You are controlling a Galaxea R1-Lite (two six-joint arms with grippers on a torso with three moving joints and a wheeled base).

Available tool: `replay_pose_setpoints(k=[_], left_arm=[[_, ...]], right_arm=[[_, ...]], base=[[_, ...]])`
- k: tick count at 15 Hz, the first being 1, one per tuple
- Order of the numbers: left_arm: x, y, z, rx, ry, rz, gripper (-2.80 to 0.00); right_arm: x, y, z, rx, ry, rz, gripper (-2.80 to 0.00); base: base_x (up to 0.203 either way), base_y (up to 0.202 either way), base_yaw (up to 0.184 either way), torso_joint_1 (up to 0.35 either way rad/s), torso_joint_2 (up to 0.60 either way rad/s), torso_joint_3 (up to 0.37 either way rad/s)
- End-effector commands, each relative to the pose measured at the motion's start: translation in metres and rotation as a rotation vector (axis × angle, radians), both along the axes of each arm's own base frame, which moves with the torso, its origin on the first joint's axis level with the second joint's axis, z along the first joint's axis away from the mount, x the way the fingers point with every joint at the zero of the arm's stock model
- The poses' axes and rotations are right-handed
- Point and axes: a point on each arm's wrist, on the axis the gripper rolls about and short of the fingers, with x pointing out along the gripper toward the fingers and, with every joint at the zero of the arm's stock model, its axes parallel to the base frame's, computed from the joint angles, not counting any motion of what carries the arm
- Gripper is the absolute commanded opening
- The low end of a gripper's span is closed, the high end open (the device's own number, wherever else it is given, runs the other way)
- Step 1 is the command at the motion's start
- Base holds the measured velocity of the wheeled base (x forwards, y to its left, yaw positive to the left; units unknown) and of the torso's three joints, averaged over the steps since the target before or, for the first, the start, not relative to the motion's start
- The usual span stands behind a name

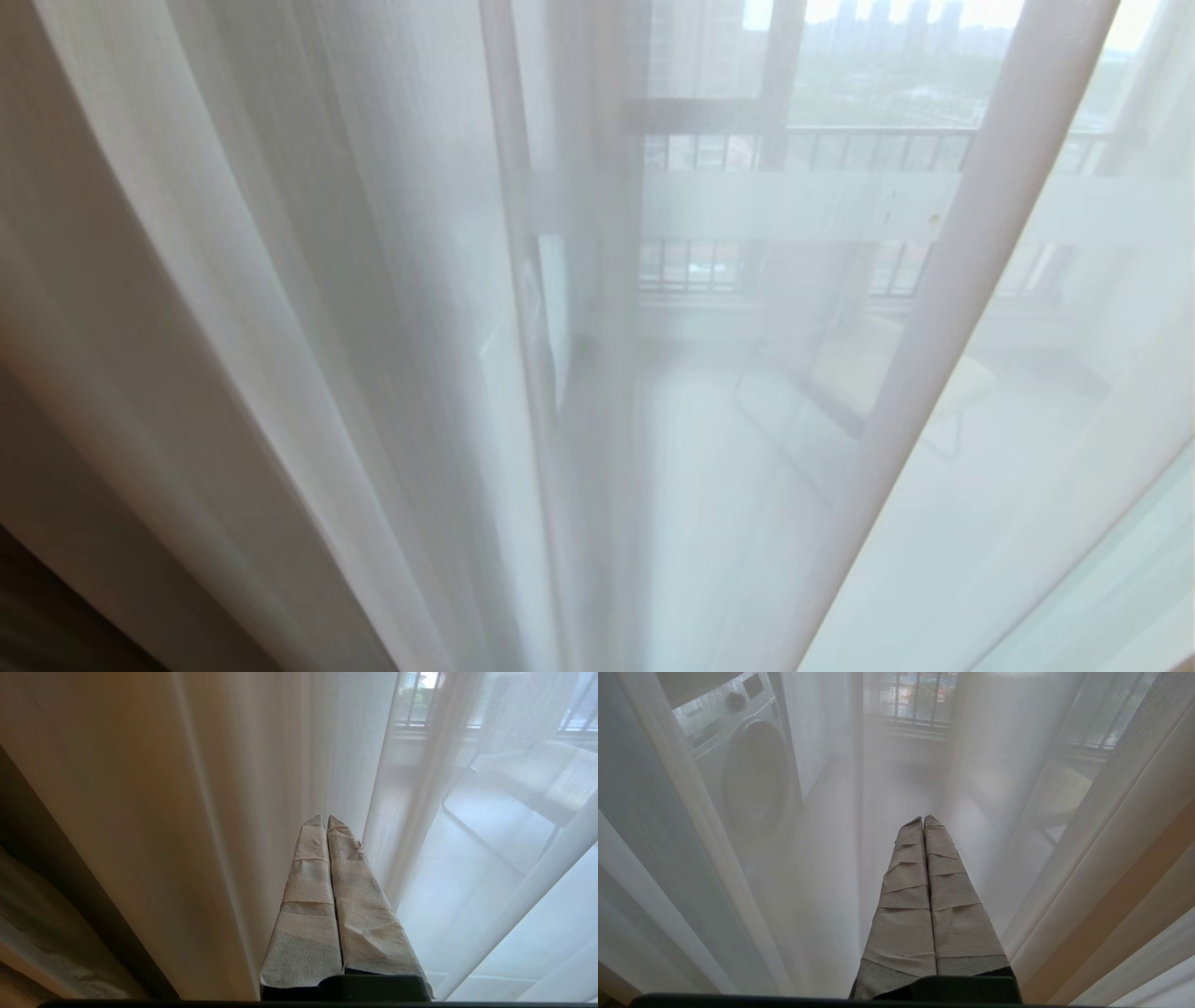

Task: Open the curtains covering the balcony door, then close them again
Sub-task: Close the outer curtains on both sides

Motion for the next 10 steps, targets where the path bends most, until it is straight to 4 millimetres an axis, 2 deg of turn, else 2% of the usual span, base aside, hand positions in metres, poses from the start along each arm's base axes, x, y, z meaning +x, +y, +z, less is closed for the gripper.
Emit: replay_pose_setpoints(k=[1,10], left_arm=[[0.0004,0.0000,0.0000,-0.002,0.006,-0.001,-2.80],[-0.0015,0.0000,-0.0006,0.001,-0.018,-0.001,-2.80]], right_arm=[[0.0000,0.0000,0.0000,0.000,0.000,0.001,-2.80],[0.0000,0.0000,0.0000,0.000,0.000,0.000,-2.80]], base=[[0.000,0.000,0.000,0.000,0.00,0.000],[0.000,0.000,0.000,0.000,0.00,0.000]])
